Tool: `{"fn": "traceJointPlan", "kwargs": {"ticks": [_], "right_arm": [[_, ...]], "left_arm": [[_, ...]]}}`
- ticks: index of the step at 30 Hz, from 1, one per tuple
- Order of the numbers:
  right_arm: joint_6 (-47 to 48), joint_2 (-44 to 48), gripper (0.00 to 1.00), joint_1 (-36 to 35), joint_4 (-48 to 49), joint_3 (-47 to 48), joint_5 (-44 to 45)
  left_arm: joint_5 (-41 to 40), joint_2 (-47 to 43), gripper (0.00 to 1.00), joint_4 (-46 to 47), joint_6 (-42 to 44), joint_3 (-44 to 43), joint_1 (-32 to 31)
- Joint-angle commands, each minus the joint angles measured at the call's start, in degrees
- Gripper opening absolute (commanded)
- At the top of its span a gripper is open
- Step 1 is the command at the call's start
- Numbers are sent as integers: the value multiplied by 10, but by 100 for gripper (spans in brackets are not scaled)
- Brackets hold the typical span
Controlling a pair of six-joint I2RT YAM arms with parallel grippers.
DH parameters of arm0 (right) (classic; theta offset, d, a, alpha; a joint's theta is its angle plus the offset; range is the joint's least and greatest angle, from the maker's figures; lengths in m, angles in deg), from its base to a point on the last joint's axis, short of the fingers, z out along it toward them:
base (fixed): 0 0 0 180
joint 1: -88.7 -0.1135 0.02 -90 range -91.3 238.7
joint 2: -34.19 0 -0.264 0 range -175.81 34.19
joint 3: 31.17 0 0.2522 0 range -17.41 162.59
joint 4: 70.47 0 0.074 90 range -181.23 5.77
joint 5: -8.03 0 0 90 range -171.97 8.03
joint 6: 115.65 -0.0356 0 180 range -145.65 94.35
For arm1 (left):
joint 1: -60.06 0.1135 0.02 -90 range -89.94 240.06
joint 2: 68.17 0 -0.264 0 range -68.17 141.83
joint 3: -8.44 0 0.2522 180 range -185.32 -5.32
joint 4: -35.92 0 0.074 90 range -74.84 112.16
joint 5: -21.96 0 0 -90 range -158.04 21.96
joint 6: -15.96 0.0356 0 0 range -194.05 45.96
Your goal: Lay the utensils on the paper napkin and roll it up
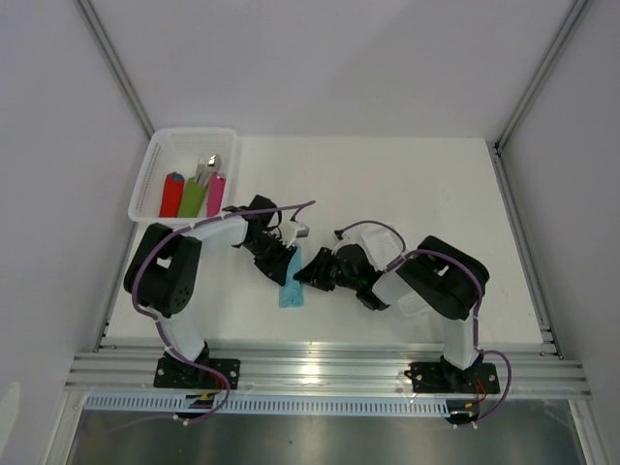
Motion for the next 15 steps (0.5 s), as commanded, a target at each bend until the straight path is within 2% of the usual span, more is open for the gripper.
{"fn": "traceJointPlan", "kwargs": {"ticks": [1, 6, 10, 15], "right_arm": [[23, -21, 31, -10, -159, 1, 37], [28, -16, 22, -10, -187, 21, 47], [30, -9, 9, -9, -191, 23, 50], [63, 34, 3, -6, -241, 28, 71]], "left_arm": [[22, 6, 34, 0, -5, -11, 7], [29, 1, 34, 4, -3, -6, 11], [36, -3, 36, 4, 1, -3, 14], [43, -27, 39, -3, 16, 8, 22]]}}
